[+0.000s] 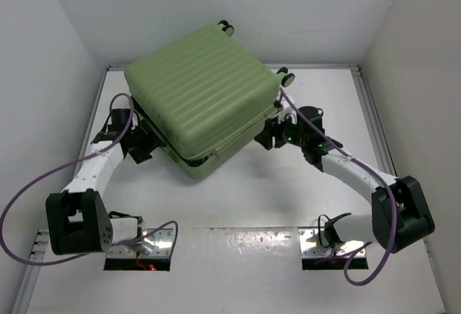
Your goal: Pack the luggage
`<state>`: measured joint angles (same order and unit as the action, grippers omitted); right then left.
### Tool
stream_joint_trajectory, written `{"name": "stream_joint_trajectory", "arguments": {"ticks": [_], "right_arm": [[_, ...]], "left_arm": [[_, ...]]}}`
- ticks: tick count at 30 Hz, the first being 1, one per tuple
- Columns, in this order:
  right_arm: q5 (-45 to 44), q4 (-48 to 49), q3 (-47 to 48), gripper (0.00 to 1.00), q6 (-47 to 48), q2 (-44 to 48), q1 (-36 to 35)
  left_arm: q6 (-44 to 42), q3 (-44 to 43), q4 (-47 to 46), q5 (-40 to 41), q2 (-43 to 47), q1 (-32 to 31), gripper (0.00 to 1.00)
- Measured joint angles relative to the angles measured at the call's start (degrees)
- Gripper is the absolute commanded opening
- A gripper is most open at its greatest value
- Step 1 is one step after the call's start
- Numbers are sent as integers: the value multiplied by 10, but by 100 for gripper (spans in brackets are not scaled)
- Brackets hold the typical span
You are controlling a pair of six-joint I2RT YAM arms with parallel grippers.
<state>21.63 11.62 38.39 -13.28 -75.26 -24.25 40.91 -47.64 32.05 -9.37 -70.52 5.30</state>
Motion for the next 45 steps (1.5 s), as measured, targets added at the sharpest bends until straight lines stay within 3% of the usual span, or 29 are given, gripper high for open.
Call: {"name": "stream_joint_trajectory", "arguments": {"ticks": [3, 8, 12, 18, 21, 22, 25, 28, 36, 45], "right_arm": [[-3, 5, 1, 56, -12, 0, 47], [0, 14, 0, 56, -29, 0, 119], [17, 56, -25, 57, -26, 12, 153], [60, 111, -89, 53, 12, 15, 194], [68, 128, -92, 54, 33, 3, 200], [69, 133, -92, 63, 39, -1, 200], [70, 149, -92, 76, 50, -12, 197], [77, 170, -90, 81, 54, -33, 187], [147, 225, -64, 82, 19, -113, 142], [161, 288, -30, 72, -41, -197, 80]], "left_arm": [[15, 8, -15, 1, -17, -13, 65], [39, 30, -40, 1, -50, -28, 52], [54, 31, -59, -15, -61, -31, 21], [37, 14, -45, -27, -73, -22, 1], [3, -11, -20, -25, -90, -9, 0], [-13, -20, -11, -23, -97, 2, 0], [-54, -35, 1, -23, -109, 38, 0], [-96, -50, 11, -23, -121, 72, 0], [-143, -68, 27, -28, -137, 89, 0], [-150, -71, 30, -33, -142, 89, 0]]}}
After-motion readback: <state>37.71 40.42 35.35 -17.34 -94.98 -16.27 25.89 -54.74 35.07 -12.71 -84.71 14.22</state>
